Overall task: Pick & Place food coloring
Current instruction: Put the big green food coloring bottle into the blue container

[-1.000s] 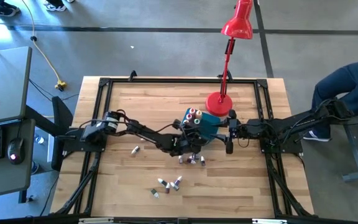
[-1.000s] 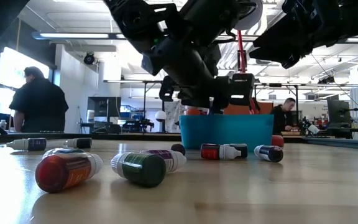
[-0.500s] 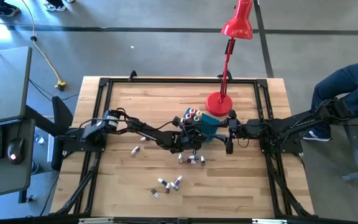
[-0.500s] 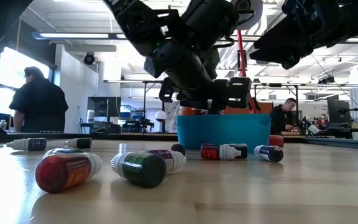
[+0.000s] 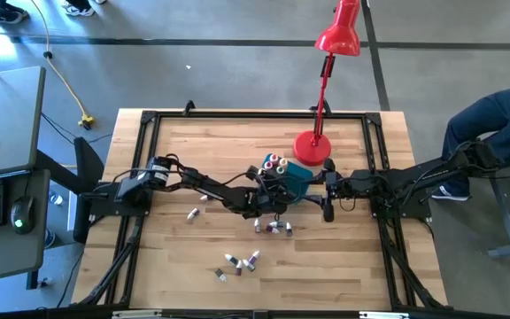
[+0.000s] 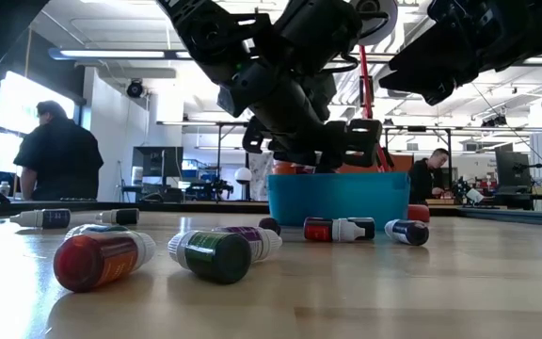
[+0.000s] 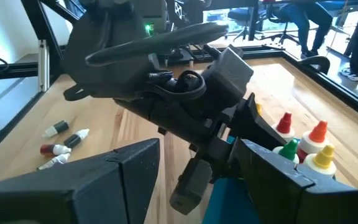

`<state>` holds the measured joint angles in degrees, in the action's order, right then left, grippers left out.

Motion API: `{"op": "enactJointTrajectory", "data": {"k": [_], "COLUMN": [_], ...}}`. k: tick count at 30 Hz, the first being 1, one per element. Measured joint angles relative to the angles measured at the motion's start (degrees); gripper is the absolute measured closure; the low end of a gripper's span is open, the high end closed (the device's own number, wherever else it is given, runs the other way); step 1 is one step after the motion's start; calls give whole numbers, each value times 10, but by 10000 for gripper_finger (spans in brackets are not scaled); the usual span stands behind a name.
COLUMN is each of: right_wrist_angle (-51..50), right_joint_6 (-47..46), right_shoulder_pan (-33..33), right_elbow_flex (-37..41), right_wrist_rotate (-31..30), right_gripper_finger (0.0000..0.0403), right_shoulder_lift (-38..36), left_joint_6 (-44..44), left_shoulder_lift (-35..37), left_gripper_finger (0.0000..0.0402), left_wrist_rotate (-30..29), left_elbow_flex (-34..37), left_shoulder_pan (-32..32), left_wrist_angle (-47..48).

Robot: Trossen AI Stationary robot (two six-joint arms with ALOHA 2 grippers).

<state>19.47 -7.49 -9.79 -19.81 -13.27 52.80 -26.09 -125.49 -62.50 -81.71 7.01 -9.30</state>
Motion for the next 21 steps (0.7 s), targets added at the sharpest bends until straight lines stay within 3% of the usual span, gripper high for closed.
{"op": "enactJointTrajectory", "data": {"k": [7, 13, 21], "right_wrist_angle": [-7, -19, -20], "right_joint_6": [0, -16, -30], "right_shoulder_pan": [0, 4, 42], "right_elbow_flex": [0, 0, 0], "right_wrist_rotate": [-10, -79, -54], "right_gripper_finger": [190, 191, 192], "right_shoulder_lift": [0, 25, 78], "left_joint_6": [3, 4, 29], "left_shoulder_lift": [1, 2, 4], "left_gripper_finger": [260, 260, 260], "left_wrist_rotate": [20, 2, -3], "left_elbow_flex": [0, 0, -1], "left_shoulder_pan": [0, 2, 6], "left_wrist_angle": [8, 21, 21]}}
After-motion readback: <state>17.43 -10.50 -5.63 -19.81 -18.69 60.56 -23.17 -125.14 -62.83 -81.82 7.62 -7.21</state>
